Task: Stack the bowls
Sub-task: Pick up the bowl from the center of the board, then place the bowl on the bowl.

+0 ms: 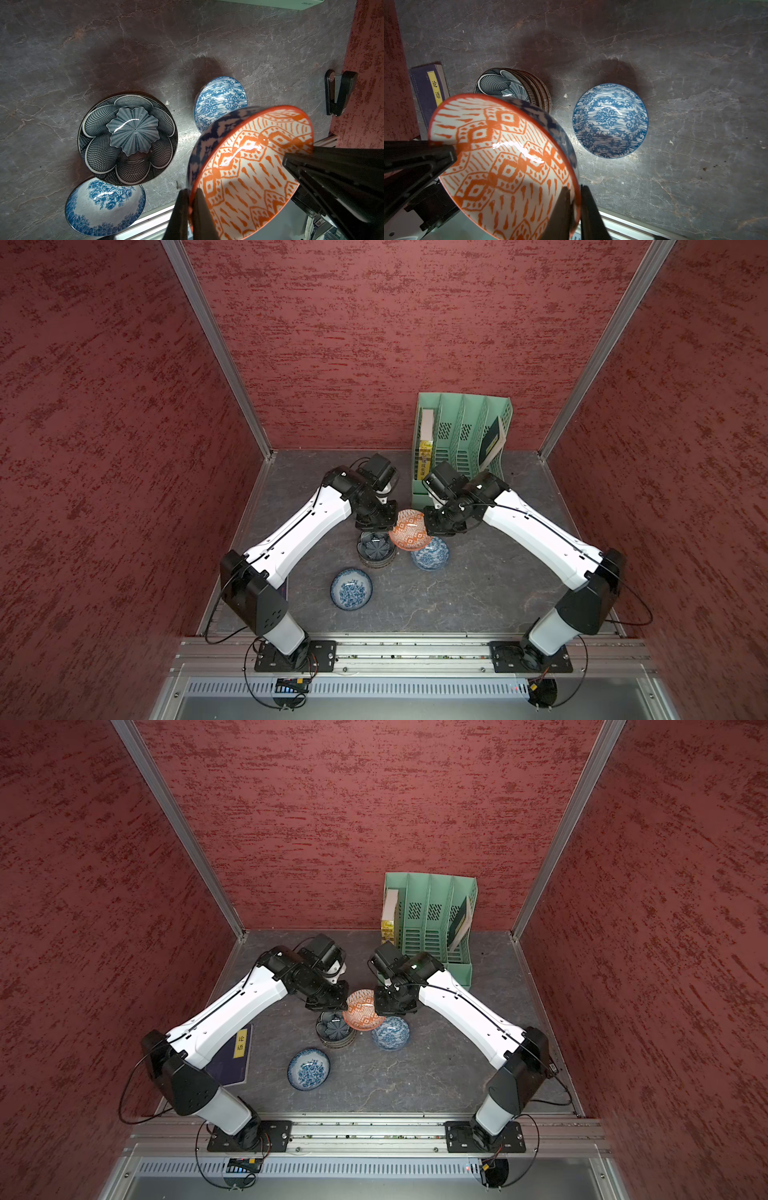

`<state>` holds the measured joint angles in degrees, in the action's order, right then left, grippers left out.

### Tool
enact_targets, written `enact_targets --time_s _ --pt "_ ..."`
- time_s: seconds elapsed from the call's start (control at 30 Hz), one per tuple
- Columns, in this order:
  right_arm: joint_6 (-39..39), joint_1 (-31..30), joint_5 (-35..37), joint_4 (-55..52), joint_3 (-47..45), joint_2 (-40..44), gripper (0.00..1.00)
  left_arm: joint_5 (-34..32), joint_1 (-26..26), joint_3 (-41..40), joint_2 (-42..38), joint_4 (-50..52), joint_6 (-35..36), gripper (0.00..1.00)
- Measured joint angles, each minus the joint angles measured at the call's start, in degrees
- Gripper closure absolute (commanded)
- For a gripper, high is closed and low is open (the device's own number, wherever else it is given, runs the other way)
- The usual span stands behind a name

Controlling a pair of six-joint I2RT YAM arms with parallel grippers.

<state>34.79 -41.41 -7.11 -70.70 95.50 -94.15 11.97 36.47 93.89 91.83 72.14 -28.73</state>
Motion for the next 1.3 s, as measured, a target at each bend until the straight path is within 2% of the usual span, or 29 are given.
enact_targets --time_s 0.13,0.2,0.37,0.47,0.53,0.7,0.97,1.3 --pt "0.33 0.39 -0.15 0.63 -0.02 0.0 0.99 0.13 0.15 -0.22 0.0 -0.17 -0.52 1.0" --pt "0.33 0.39 -0.17 0.61 -0.02 0.0 1.0 0.17 0.13 -0.35 0.0 -0.15 -0.59 1.0" --pt "-0.24 0.37 -0.15 0.15 -0.04 -0.07 1.0 0.57 0.13 -0.35 -0.26 -1.09 -0.26 0.51" --pt "-0.79 0.39 -0.15 -0.42 -0.04 -0.48 1.0 0.61 -0.09 -0.37 -1.16 -2.34 -0.37 0.33" --pt "-0.96 0.55 -0.15 -0.74 -0.04 -0.63 1.0 0.17 -0.42 -0.44 -2.19 -2.84 -0.63 0.27" --pt "-1.64 1.9 -0.79 -1.42 -0.04 -0.81 1.0 -0.55 -2.91 -3.04 -7.32 -4.15 -1.29 0.26" --pt "-2.29 5.7 -3.76 -1.01 -1.2 -1.51 1.0 0.55 -12.22 -13.55 -17.46 -7.02 -1.42 0.26" --pt "-2.32 8.04 -7.28 1.31 -6.73 -2.12 1.0 4.15 -19.26 -24.83 -23.17 -8.28 -0.76 0.26"
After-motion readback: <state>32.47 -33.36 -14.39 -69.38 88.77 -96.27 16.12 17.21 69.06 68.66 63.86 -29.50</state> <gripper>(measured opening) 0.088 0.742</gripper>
